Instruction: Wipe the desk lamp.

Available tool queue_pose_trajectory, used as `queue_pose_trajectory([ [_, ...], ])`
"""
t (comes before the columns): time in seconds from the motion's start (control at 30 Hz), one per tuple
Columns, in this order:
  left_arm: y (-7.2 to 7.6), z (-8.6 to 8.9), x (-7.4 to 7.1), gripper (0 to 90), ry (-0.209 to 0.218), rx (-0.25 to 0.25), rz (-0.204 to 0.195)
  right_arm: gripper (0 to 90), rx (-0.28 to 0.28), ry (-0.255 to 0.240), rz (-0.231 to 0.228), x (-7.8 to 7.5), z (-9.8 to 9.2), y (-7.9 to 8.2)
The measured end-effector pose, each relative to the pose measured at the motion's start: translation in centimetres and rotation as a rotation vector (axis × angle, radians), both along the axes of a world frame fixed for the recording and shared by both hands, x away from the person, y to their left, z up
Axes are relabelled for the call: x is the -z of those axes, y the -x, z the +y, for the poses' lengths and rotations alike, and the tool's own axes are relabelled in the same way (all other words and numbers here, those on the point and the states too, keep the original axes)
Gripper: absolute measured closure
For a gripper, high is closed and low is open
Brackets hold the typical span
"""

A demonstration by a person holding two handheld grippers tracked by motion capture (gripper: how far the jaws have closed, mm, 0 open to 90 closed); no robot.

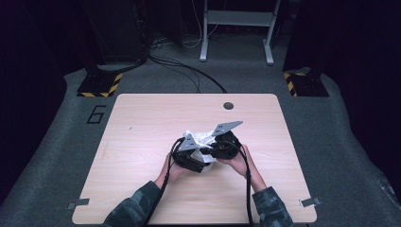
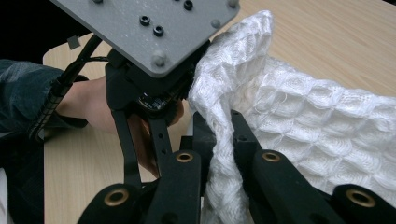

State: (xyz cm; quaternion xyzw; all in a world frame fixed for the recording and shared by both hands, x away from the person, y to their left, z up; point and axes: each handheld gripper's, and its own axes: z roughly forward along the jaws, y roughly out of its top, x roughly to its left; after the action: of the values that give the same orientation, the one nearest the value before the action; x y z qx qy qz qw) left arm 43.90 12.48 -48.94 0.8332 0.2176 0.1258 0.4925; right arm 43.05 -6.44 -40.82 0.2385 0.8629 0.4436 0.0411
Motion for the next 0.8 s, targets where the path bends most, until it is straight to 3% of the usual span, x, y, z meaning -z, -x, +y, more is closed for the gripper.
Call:
queue_pose_trajectory([
  [0.37, 0.1, 0.0, 0.0, 8.6, 0.008, -0.005, 0.015, 84.9, 0.060, 0.020, -0.012, -0.2, -1.4, -0.4],
  [0.67, 0.1, 0.0, 0.0, 8.6, 0.008, -0.005, 0.015, 84.9, 0.142, 0.033, -0.013, -0.3, -1.1, -1.3],
  [0.8, 0.1, 0.0, 0.1, 8.6, 0.008, -0.005, 0.015, 84.8, 0.154, 0.033, -0.024, -0.2, -0.7, -1.8],
])
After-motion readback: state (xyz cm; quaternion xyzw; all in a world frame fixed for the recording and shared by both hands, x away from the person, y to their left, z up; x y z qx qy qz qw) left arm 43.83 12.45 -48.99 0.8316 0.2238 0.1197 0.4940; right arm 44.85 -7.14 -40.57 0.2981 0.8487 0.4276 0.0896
